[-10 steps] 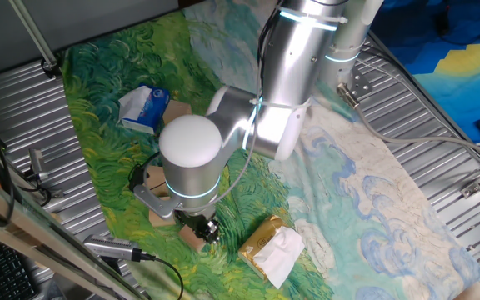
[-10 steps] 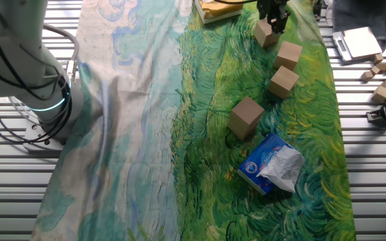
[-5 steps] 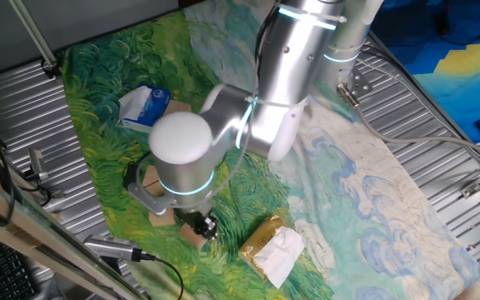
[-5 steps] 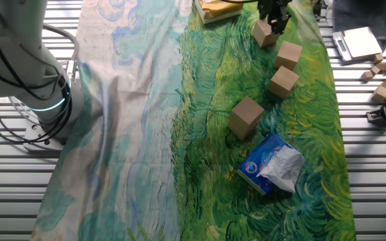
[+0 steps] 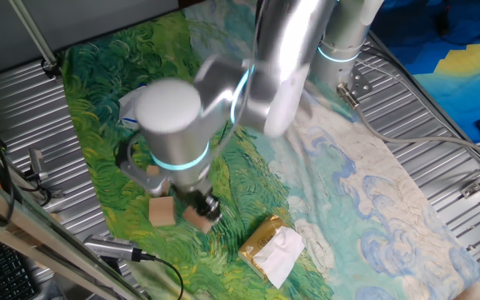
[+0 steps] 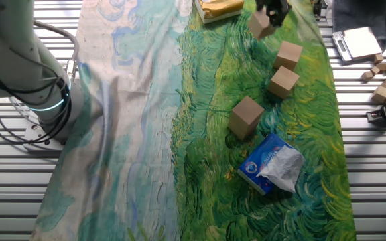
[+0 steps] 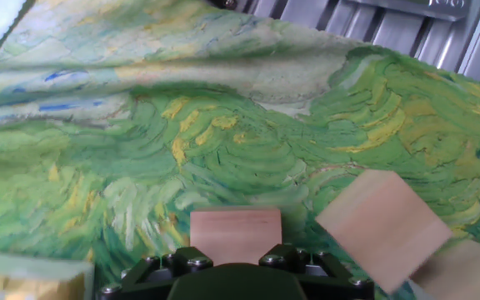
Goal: Stack the blocks in a vertical line of five
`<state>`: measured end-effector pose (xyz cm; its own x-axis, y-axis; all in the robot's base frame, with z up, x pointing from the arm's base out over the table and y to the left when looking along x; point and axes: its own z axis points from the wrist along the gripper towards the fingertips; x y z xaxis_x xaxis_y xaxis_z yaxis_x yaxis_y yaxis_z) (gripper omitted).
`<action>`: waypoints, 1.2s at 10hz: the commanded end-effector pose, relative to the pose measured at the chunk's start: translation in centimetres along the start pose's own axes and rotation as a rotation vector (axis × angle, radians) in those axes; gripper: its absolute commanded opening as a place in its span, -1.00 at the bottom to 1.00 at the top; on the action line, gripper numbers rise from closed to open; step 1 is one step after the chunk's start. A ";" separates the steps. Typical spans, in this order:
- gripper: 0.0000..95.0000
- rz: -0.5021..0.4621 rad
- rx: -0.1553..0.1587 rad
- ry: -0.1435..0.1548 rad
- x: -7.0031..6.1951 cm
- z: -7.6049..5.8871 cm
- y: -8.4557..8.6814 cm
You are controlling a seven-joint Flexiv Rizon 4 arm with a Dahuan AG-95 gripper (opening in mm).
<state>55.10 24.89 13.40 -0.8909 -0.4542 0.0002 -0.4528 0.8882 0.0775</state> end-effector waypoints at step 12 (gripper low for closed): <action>-1.00 0.179 0.055 0.065 0.2 -0.5 0.3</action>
<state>54.79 25.09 13.90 -0.9510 -0.3001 0.0745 -0.2994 0.9539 0.0211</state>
